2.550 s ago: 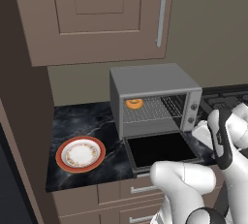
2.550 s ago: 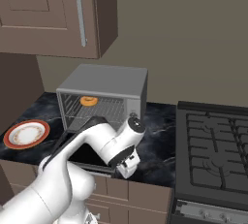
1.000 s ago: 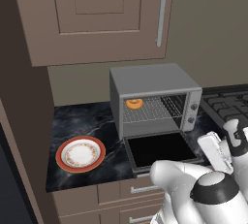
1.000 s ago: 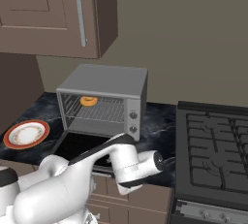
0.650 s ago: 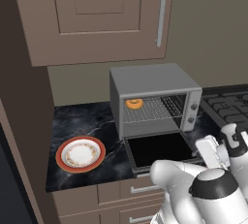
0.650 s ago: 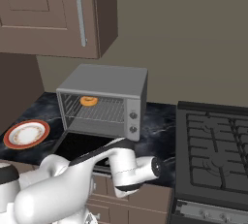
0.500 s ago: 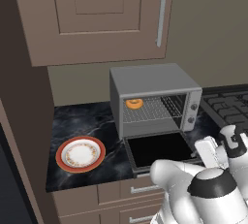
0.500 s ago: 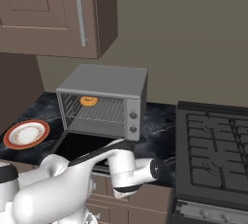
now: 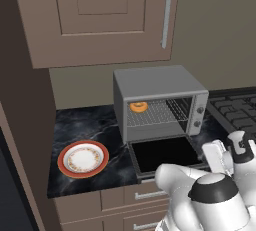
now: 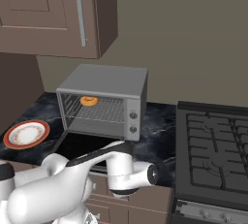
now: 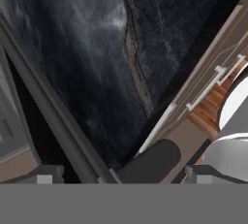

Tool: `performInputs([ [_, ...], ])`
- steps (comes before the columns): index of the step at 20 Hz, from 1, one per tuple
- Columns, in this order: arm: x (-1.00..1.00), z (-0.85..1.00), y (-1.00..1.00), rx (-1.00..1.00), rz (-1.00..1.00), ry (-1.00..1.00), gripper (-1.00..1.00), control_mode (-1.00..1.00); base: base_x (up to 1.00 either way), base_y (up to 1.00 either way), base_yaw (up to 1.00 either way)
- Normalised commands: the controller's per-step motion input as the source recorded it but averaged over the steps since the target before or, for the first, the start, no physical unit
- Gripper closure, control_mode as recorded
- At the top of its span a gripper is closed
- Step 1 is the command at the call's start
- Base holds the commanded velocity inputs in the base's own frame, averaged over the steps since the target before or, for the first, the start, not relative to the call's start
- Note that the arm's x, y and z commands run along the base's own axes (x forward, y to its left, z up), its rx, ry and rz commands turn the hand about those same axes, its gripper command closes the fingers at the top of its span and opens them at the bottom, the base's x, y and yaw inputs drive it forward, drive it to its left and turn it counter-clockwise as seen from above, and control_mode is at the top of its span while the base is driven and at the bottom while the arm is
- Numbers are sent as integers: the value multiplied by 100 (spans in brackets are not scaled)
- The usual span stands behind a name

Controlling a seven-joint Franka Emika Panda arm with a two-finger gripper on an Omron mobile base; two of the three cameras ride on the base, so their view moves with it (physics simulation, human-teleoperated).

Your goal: Pick up the bagel from the plate, place it on the toaster oven rack, close the door, and set the timer.

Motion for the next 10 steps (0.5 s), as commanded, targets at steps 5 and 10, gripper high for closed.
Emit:
performInputs([
  [5,42,0,15,0,-9,-3,-100,-100,0,0,0],
  [10,51,0,20,1,-9,-3,-100,-100,0,0,0],
])
